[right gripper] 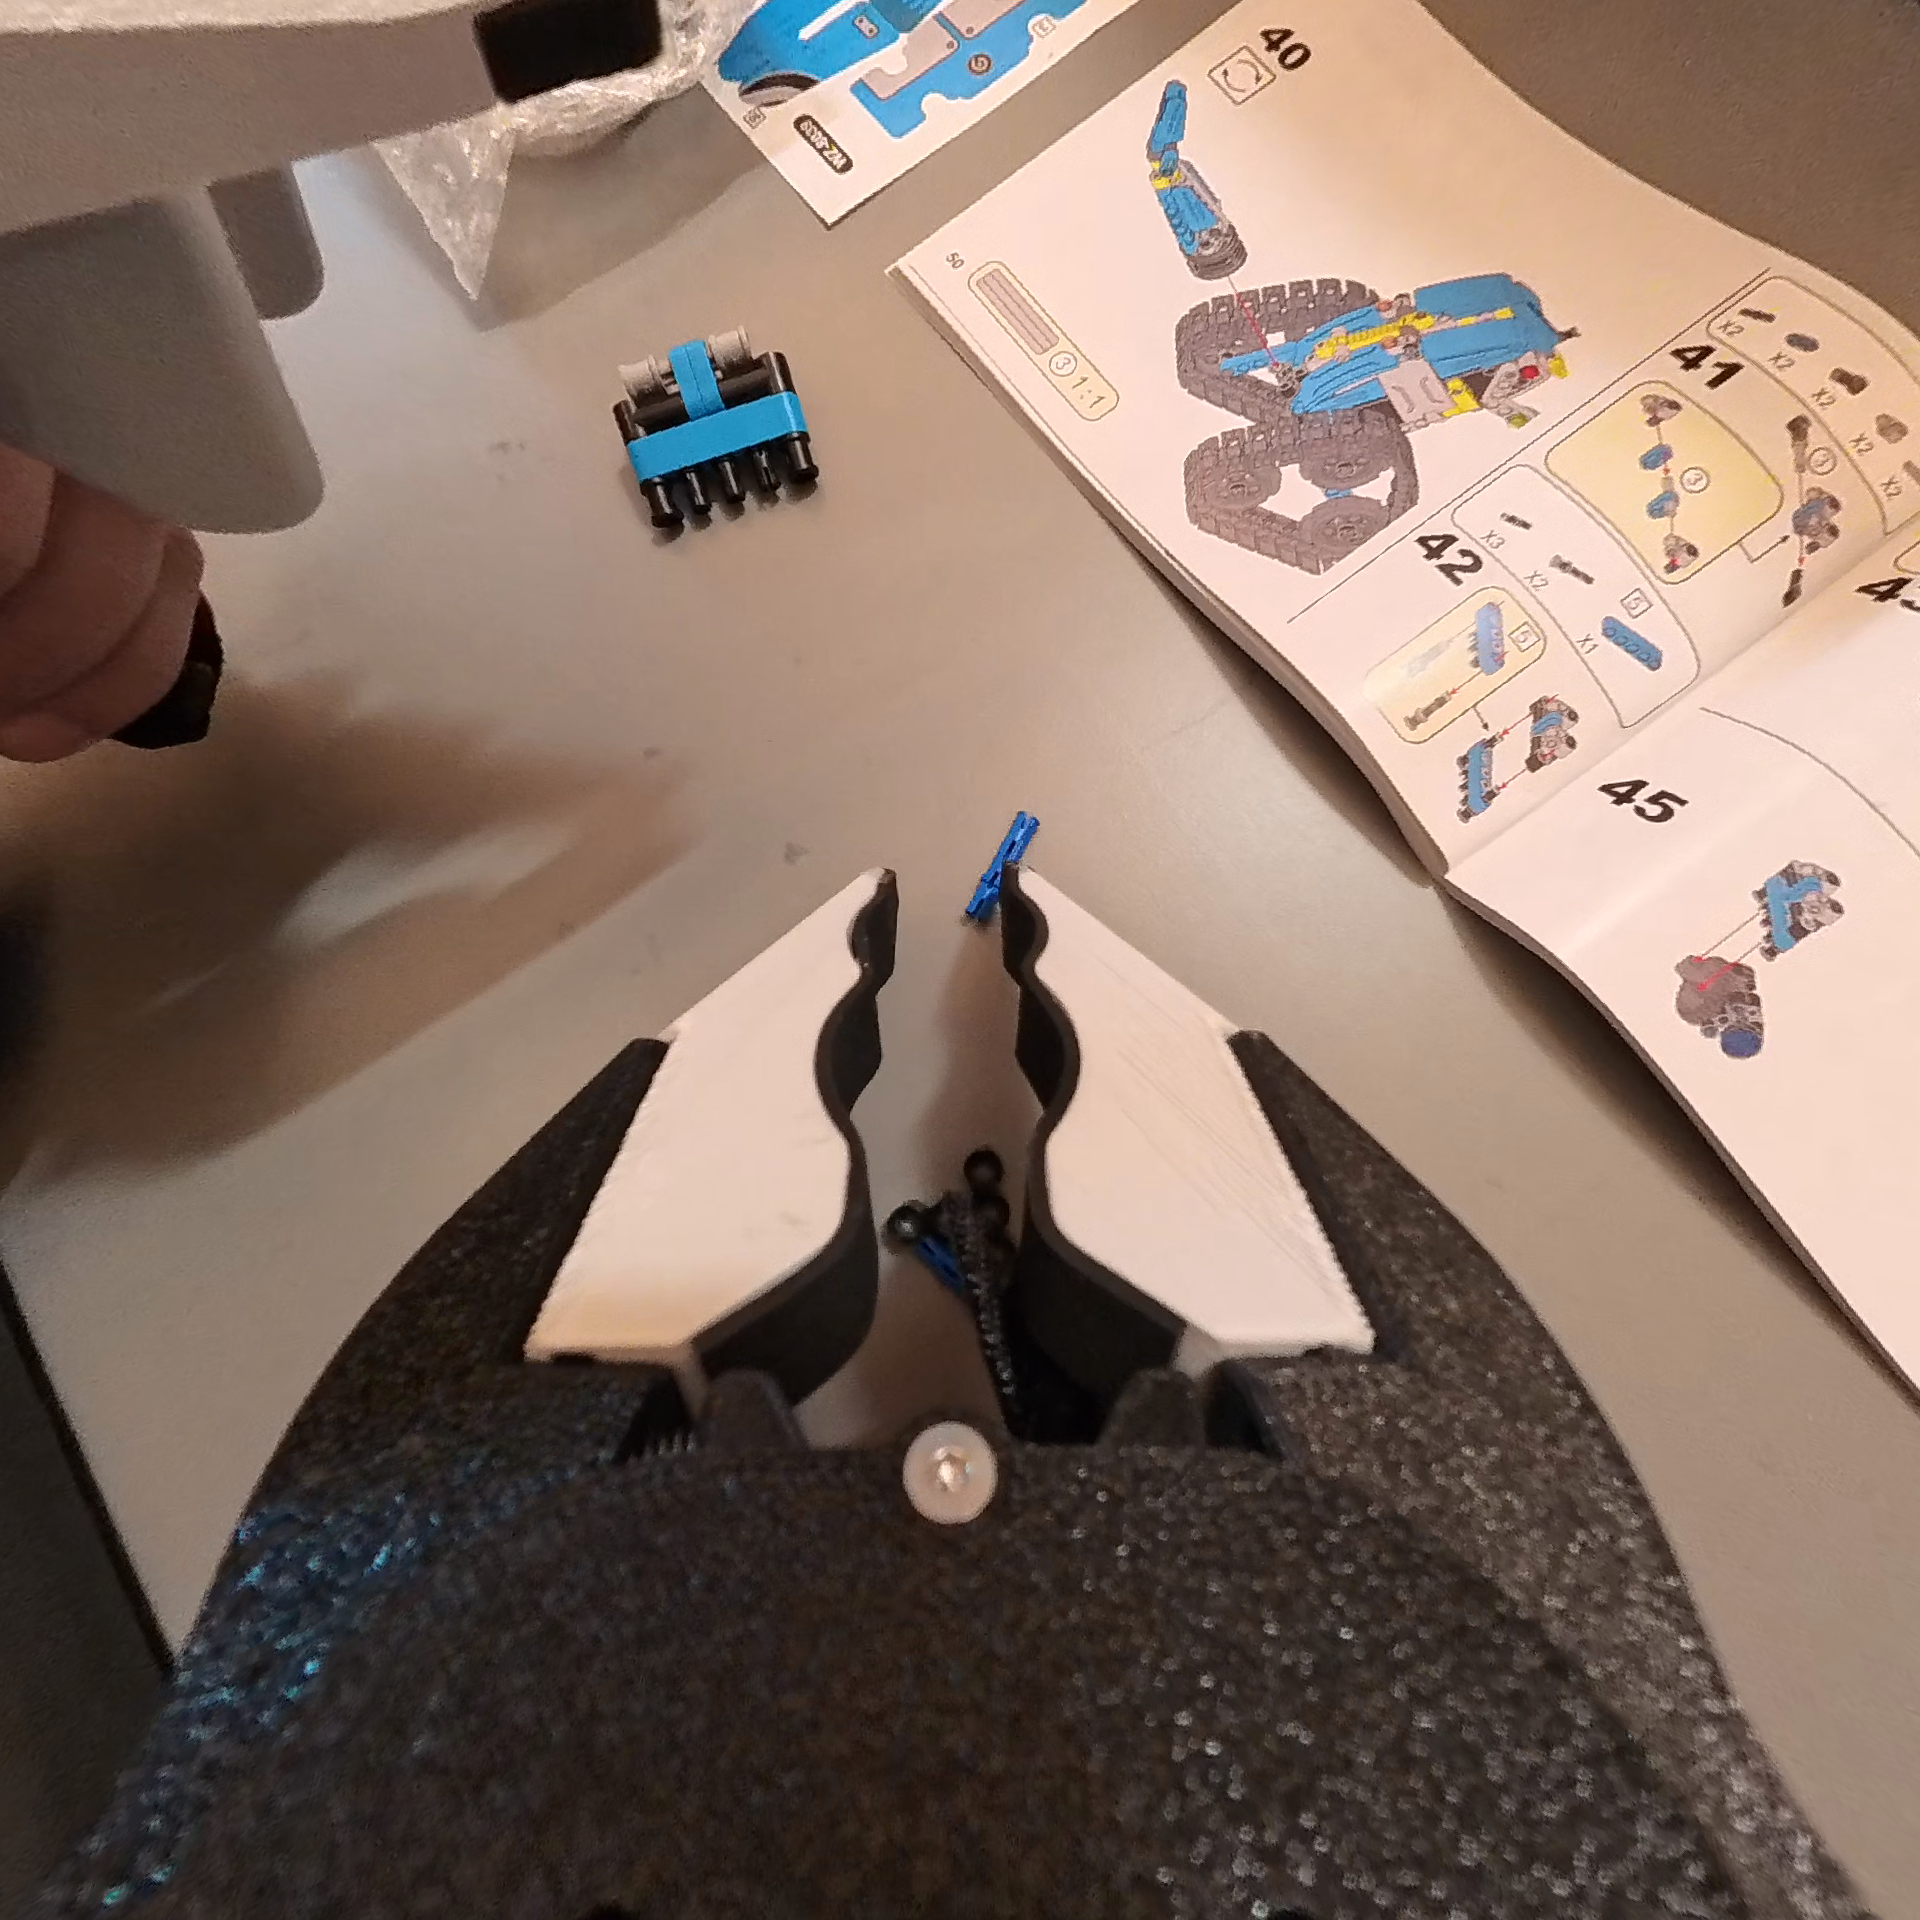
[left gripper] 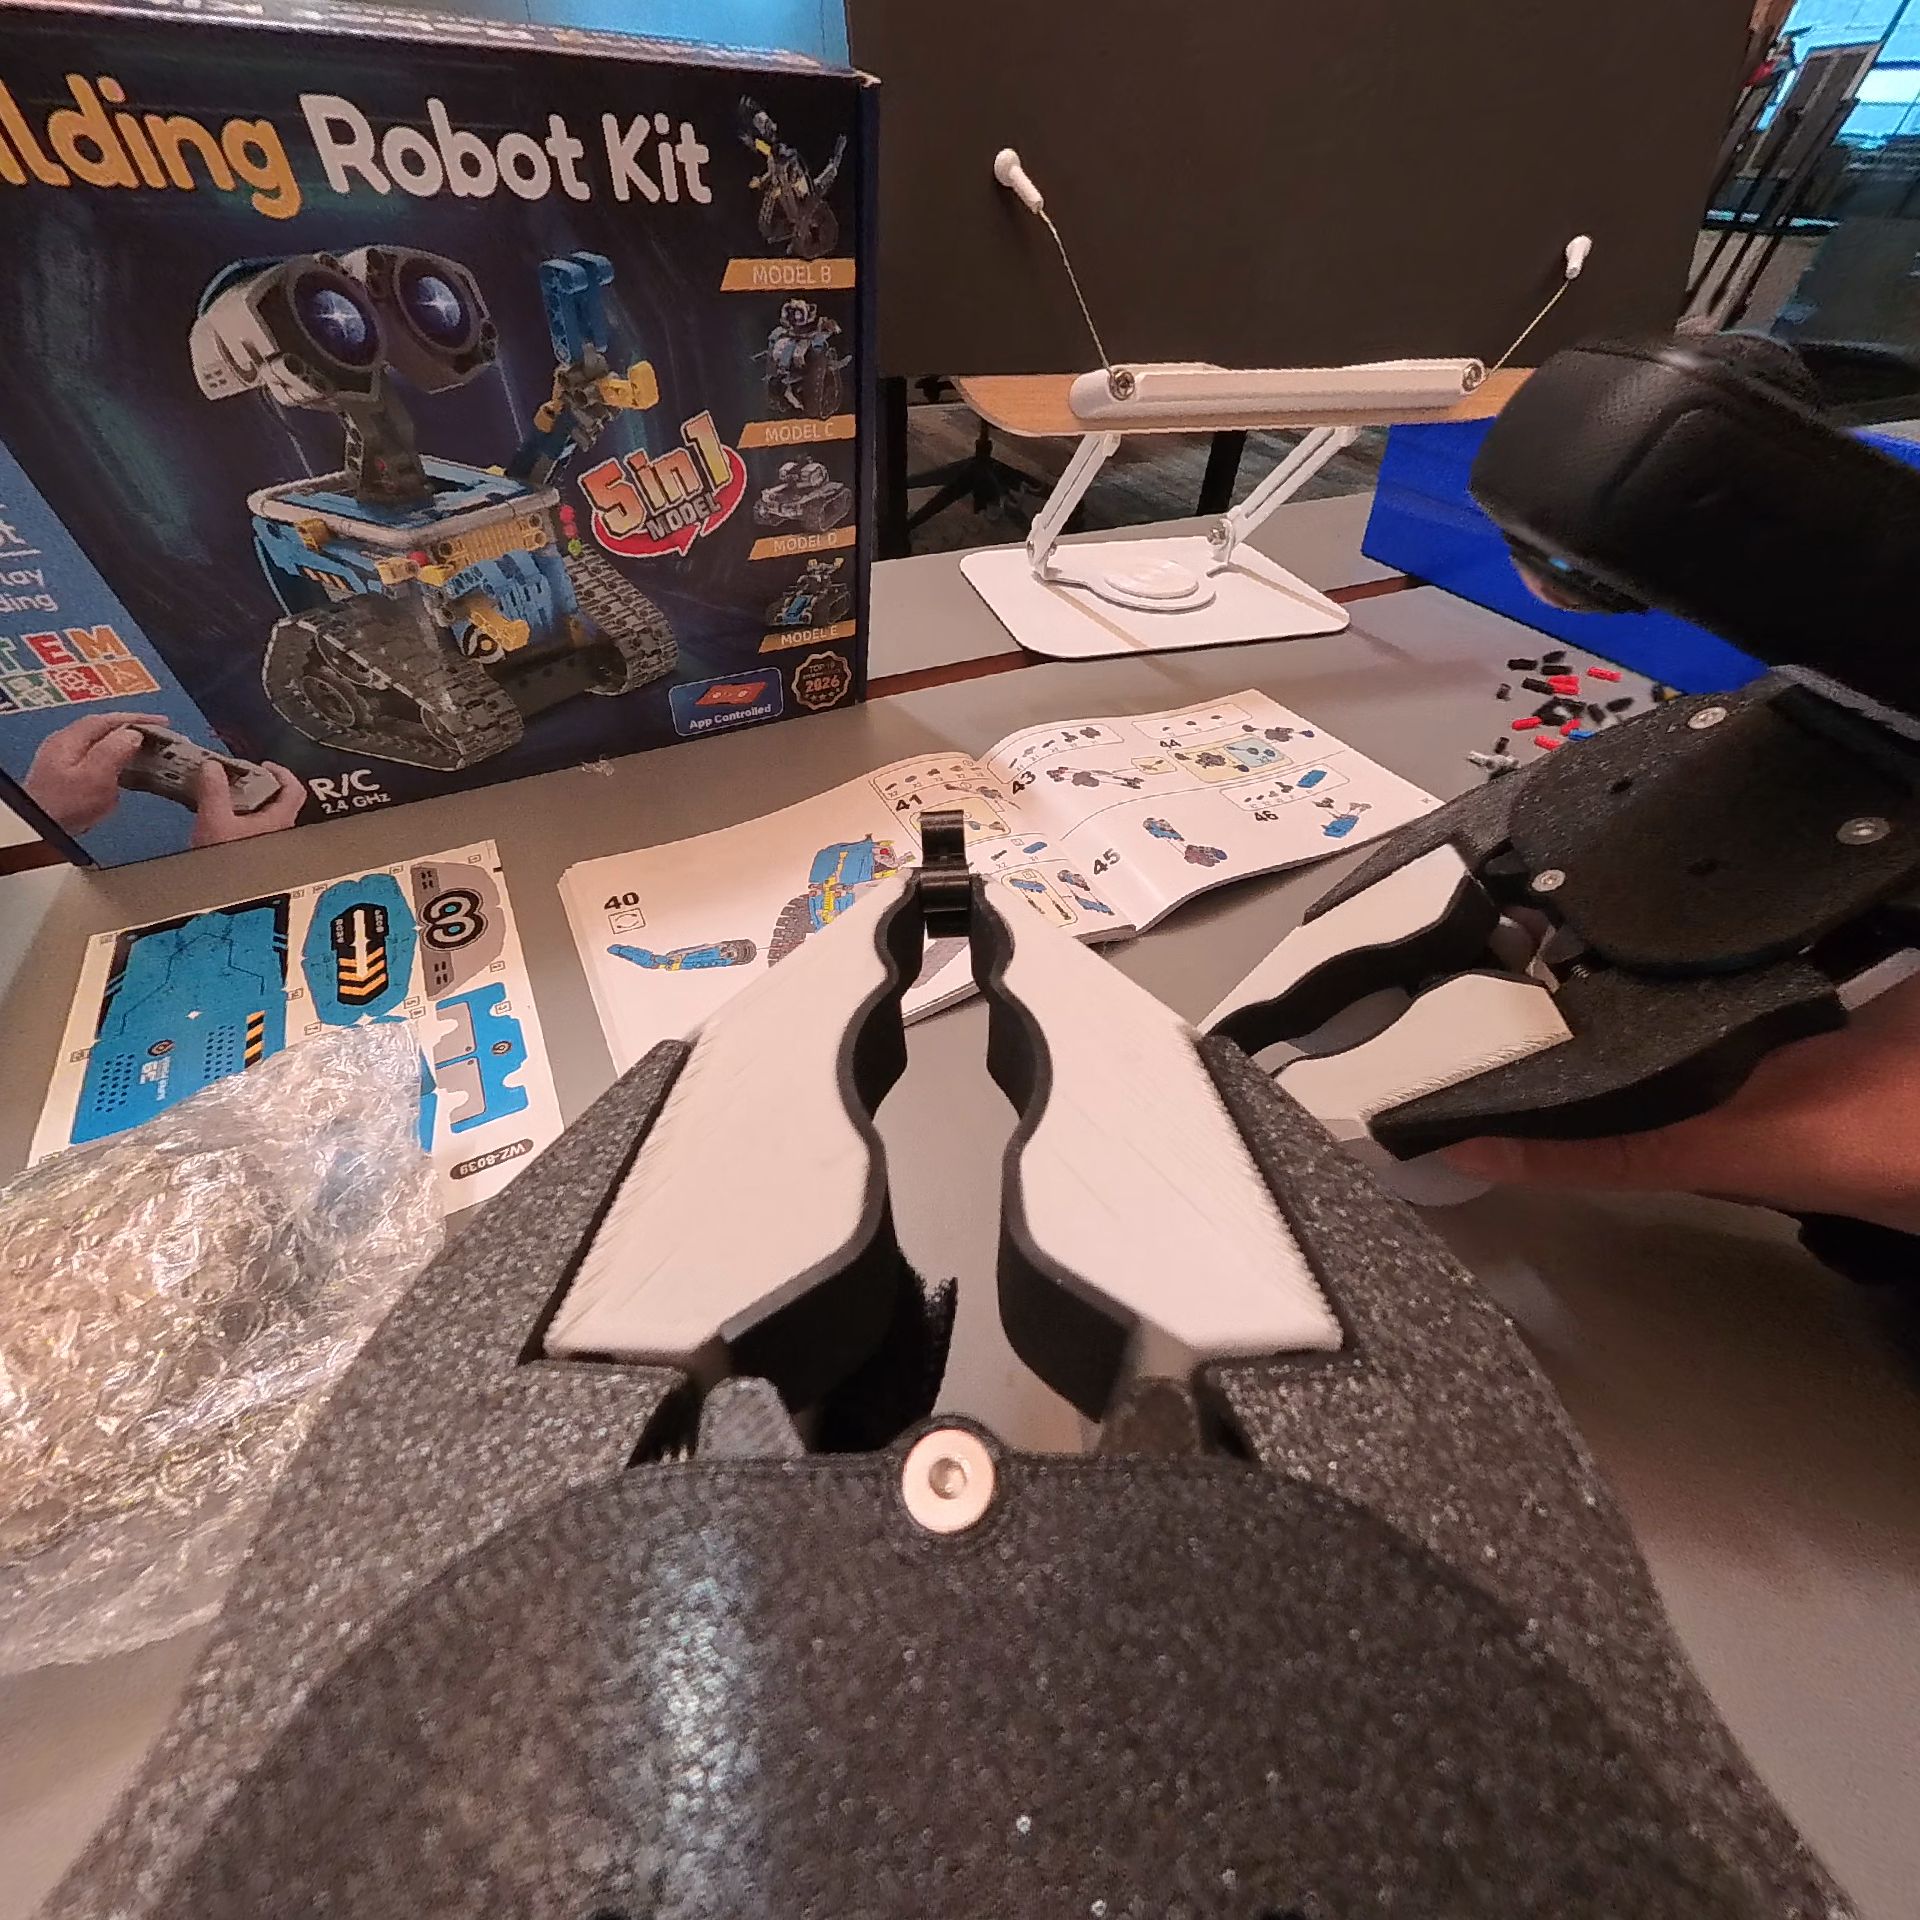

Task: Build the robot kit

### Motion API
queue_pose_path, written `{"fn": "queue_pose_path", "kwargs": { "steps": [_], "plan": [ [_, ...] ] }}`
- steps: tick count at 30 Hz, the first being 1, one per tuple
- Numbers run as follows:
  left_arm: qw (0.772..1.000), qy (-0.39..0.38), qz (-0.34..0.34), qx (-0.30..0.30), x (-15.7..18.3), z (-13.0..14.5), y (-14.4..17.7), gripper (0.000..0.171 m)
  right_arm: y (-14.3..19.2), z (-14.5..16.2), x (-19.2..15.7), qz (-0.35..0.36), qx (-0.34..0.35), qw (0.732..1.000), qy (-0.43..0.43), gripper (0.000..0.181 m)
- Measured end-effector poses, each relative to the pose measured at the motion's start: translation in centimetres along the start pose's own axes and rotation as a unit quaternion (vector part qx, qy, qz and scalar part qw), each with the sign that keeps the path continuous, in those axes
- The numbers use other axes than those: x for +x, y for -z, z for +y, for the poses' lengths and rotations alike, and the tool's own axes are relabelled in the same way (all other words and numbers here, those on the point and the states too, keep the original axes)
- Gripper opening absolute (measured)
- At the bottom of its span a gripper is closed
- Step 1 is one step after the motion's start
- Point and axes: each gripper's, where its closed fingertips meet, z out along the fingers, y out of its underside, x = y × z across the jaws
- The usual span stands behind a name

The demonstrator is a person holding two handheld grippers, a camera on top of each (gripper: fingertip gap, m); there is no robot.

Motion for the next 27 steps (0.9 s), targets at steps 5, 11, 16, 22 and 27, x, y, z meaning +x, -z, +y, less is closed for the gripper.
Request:
{"fn": "queue_pose_path", "kwargs": {
  "steps": [5,11,16,22,27],
  "plan": [
    [1.0,0.0,0.004,-0.001,0.2,0.0,0.0,0.008,-0.3,-0.2,0.3,0.002,-0.005,1.0,-0.001,0.019],
    [1.0,-0.002,0.006,-0.002,0.3,0.0,-0.1,0.008,-1.2,0.3,0.5,0.003,-0.029,1.0,-0.003,0.019],
    [1.0,-0.008,0.002,-0.011,0.1,0.4,-0.3,0.008,-1.4,0.3,0.7,0.002,-0.039,0.998,0.04,0.012],
    [0.999,-0.008,0.005,-0.038,0.1,1.5,-0.7,0.008,1.2,-2.0,-0.1,-0.056,0.047,0.997,0.024,0.004],
    [0.997,0.011,0.071,-0.003,3.1,0.2,-0.6,0.007,7.4,-7.0,-2.6,-0.198,0.23,0.951,-0.06,0.004]
  ]
}}
